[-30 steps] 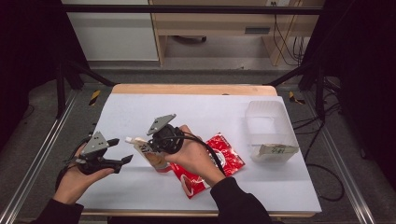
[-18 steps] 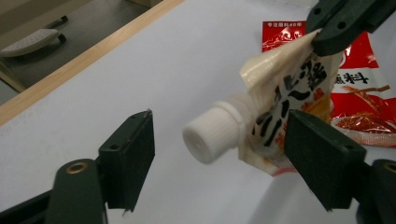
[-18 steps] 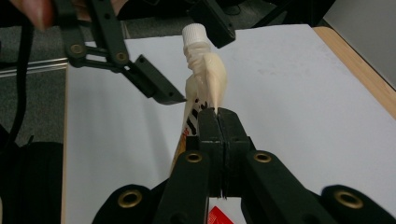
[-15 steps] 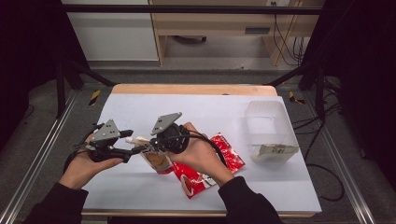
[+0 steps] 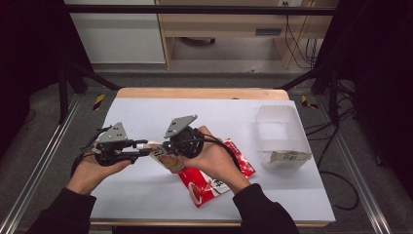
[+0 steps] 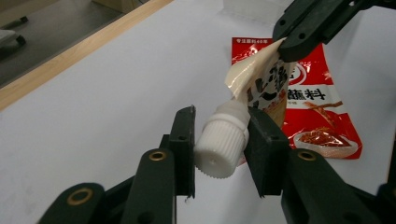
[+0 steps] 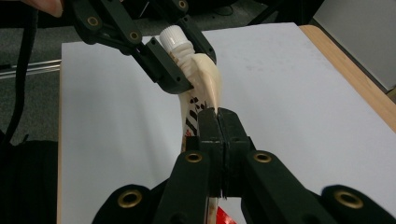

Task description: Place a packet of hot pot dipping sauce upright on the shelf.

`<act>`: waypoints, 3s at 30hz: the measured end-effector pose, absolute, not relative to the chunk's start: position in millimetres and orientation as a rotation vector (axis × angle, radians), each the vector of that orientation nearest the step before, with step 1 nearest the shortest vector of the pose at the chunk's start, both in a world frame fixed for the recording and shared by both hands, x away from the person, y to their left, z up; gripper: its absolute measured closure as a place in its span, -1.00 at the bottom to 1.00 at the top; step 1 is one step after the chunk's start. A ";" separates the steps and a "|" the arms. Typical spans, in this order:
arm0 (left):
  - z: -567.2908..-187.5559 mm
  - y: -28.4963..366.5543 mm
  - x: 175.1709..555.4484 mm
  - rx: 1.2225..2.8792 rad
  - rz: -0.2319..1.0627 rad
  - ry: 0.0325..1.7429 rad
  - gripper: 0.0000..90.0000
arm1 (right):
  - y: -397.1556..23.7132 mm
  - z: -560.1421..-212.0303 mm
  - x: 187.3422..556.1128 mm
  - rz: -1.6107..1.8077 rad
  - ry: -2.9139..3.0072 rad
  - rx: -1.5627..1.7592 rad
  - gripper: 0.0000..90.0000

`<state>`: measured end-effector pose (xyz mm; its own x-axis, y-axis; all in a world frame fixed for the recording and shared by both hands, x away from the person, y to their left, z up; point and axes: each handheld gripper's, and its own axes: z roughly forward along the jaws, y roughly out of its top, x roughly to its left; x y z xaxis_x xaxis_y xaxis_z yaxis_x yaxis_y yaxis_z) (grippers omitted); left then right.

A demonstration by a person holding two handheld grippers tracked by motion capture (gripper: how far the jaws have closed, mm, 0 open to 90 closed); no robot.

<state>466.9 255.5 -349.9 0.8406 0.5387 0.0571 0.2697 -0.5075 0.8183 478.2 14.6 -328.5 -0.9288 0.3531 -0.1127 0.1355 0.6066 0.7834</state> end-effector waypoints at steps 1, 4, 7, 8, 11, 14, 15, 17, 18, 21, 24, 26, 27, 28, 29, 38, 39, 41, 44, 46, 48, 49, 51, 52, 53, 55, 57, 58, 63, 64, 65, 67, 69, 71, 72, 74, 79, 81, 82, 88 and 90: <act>-349.1 254.6 466.7 2.129 0.383 0.585 0.50 | 12.7 -328.1 478.6 1.223 2.578 0.402 1.00; -345.9 250.7 465.2 2.125 0.395 0.570 0.56 | 10.3 -327.9 479.1 1.215 2.578 0.405 1.00; -339.9 246.4 464.0 2.125 0.402 0.560 0.58 | 5.5 -326.9 479.8 1.218 2.577 0.412 1.00; -335.5 242.9 463.8 2.121 0.408 0.552 0.58 | 2.4 -326.0 479.7 1.225 2.571 0.423 1.00; -328.0 236.2 463.6 2.129 0.406 0.526 0.60 | -2.5 -325.0 480.1 1.218 2.574 0.422 0.99; -321.0 227.2 463.9 2.153 0.400 0.496 0.62 | -7.6 -324.4 480.1 1.203 2.577 0.429 0.99; -318.8 224.5 464.1 2.167 0.399 0.483 0.62 | -9.5 -324.2 480.2 1.193 2.582 0.427 0.98; -315.1 219.4 464.6 2.185 0.401 0.462 0.62 | -13.5 -323.9 480.8 1.189 2.581 0.431 0.98; -313.4 217.1 464.8 2.192 0.399 0.453 0.62 | -15.3 -323.4 480.8 1.189 2.582 0.440 0.97; -310.6 213.5 464.6 2.200 0.398 0.440 0.63 | -18.6 -322.0 480.8 1.180 2.591 0.446 0.96; -305.7 206.5 464.3 2.217 0.401 0.412 0.63 | -24.5 -319.0 480.5 1.166 2.593 0.439 0.93; -304.6 204.0 464.1 2.222 0.401 0.405 0.63 | -27.0 -318.1 480.8 1.159 2.594 0.440 0.91; -304.2 203.0 464.2 2.225 0.399 0.401 0.63 | -28.0 -317.8 481.1 1.154 2.594 0.438 0.90; -303.9 202.2 464.3 2.225 0.393 0.398 0.63 | -28.7 -317.5 481.3 1.152 2.594 0.436 0.89; -303.8 201.1 464.2 2.227 0.394 0.398 0.63 | -29.3 -317.2 481.6 1.145 2.597 0.432 0.88; -302.7 199.2 464.0 2.251 0.395 0.378 0.63 | -31.5 -312.6 483.3 1.042 2.631 0.394 0.33; -302.2 199.8 464.0 2.253 0.393 0.376 0.63 | -31.6 -313.0 483.3 1.023 2.634 0.386 0.23; -301.1 201.1 464.3 2.254 0.396 0.372 0.63 | -31.8 -313.9 483.2 0.979 2.641 0.367 0.03; -299.8 202.5 464.3 2.247 0.392 0.364 0.63 | -30.3 -315.3 483.1 0.937 2.648 0.336 -0.15; -299.1 202.9 464.2 2.249 0.390 0.362 0.63 | -29.5 -315.1 482.8 0.924 2.653 0.331 -0.19; -297.8 203.5 463.9 2.255 0.387 0.353 0.63 | -26.3 -313.9 483.6 0.899 2.661 0.291 -0.28; -297.6 203.4 463.6 2.257 0.385 0.349 0.63 | -25.0 -313.0 483.8 0.894 2.665 0.280 -0.31; -297.2 203.2 463.1 2.259 0.383 0.344 0.63 | -24.2 -312.0 484.2 0.889 2.670 0.269 -0.32; -296.8 202.3 462.2 2.267 0.381 0.331 0.63 | -21.0 -308.8 485.0 0.878 2.679 0.261 -0.34; -296.8 202.3 462.2 2.267 0.381 0.331 0.63 | -21.0 -308.8 485.0 0.878 2.679 0.261 -0.34; -296.8 201.4 461.6 2.271 0.377 0.321 0.63 | -18.5 -306.3 486.2 0.874 2.699 0.253 -0.35; -297.0 200.1 461.3 2.273 0.369 0.313 0.63 | -16.2 -304.7 487.7 0.864 2.717 0.244 -0.30; -297.3 198.8 460.6 2.278 0.363 0.299 0.63 | -13.4 -304.1 488.5 0.841 2.738 0.236 -0.17; -298.5 195.5 458.8 2.290 0.350 0.275 0.63 | -7.6 -305.7 489.0 0.793 2.798 0.162 0.18; -299.4 193.8 458.0 2.294 0.347 0.262 0.63 | -6.7 -306.0 488.7 0.788 2.810 0.158 0.27; -299.4 193.8 458.0 2.294 0.347 0.262 0.63 | -6.7 -306.0 488.7 0.788 2.810 0.158 0.27; -300.1 192.4 457.9 2.300 0.346 0.257 0.63 | -5.7 -306.2 487.7 0.772 2.827 0.167 0.44; -300.3 191.3 457.8 2.299 0.336 0.253 0.63 | -5.5 -306.0 488.0 0.756 2.842 0.167 0.63; -300.8 190.8 458.1 2.300 0.343 0.251 0.63 | -6.0 -304.8 488.4 0.748 2.855 0.185 0.83; -301.7 190.6 458.4 2.288 0.340 0.265 0.63 | -6.0 -304.3 488.2 0.746 2.859 0.194 0.87; -303.7 191.4 459.9 2.275 0.330 0.277 0.62 | -6.0 -303.4 488.3 0.738 2.857 0.197 0.92; -308.3 195.9 461.4 2.209 0.330 0.335 0.31 | -6.7 -299.6 488.4 0.725 2.827 0.208 0.95; -309.8 200.0 461.6 2.156 0.341 0.364 0.00 | -7.7 -298.8 489.1 0.717 2.827 0.210 0.95; -311.2 204.6 461.8 2.130 0.352 0.386 -0.13 | -11.2 -297.3 491.2 0.692 2.820 0.221 0.95; -324.7 222.0 460.1 2.105 0.368 0.447 -0.48 | -25.8 -289.0 499.2 0.679 2.773 0.247 0.95; -339.1 234.0 458.6 2.107 0.373 0.499 -0.56 | -38.8 -282.2 504.5 0.666 2.754 0.263 0.95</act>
